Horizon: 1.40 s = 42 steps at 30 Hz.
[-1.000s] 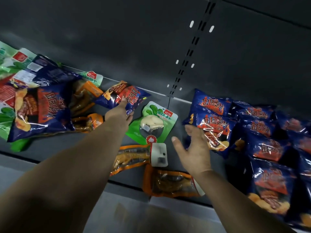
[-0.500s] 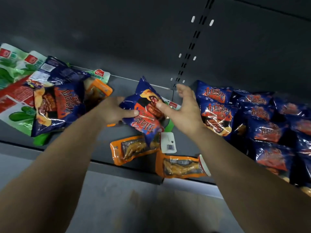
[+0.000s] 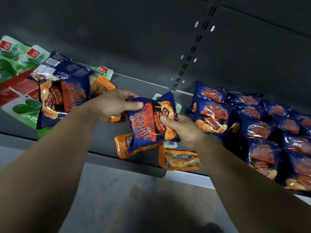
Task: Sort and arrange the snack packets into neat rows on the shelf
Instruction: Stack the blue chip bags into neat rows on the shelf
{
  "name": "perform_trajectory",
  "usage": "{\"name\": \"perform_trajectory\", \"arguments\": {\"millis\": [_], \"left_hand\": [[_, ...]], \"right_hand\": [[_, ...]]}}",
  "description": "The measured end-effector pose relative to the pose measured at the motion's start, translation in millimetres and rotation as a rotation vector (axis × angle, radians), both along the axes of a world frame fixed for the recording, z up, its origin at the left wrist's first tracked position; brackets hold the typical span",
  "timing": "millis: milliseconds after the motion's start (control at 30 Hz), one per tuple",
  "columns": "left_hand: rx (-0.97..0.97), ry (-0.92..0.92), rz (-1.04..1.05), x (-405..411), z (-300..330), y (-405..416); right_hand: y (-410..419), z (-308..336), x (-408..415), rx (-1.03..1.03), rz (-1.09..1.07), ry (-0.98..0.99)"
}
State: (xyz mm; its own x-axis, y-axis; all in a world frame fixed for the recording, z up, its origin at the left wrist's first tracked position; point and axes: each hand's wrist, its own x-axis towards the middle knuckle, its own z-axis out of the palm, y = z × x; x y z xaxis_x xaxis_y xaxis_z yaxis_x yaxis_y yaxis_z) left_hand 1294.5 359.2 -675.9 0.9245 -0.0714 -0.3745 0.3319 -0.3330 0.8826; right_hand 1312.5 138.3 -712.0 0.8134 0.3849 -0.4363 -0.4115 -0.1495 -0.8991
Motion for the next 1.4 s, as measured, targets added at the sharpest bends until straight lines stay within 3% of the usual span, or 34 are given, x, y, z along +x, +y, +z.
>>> {"name": "perform_trajectory", "arguments": {"millis": [167,267,400,500,700,900,1100,1267,1400], "left_hand": [[-0.334,-0.035,0.493,13,-12,-13],[-0.53,0.028,0.616,14,-21,-27],[-0.716,0.173,0.351,-3,-40,-66],[-0.678,0.227,0.136,-16,-46,-100],[-0.752,0.125,0.35,-5,-38,-116],[-0.766,0.114,0.382,-5,-28,-98],[-0.658,0.125,0.136,-7,-18,-107],[-0.553,0.163,-0.052,-12,-6,-119],[-0.388,0.174,-0.075,-11,-5,-124]], "right_hand": [[1,-1,-6,-0.006,-0.367,0.061],[0,1,-7,0.016,-0.567,0.087],[-4,7,-8,0.044,-0.776,0.14],[-6,8,-14,0.058,-0.824,0.143],[-6,17,-30,0.163,-0.81,0.24],[-33,35,-14,-0.132,-0.634,0.067],[-74,53,-3,-0.292,-0.411,-0.212],[-100,55,4,-0.194,-0.151,-0.038],[-96,49,9,-0.07,-0.26,-0.036]]}}
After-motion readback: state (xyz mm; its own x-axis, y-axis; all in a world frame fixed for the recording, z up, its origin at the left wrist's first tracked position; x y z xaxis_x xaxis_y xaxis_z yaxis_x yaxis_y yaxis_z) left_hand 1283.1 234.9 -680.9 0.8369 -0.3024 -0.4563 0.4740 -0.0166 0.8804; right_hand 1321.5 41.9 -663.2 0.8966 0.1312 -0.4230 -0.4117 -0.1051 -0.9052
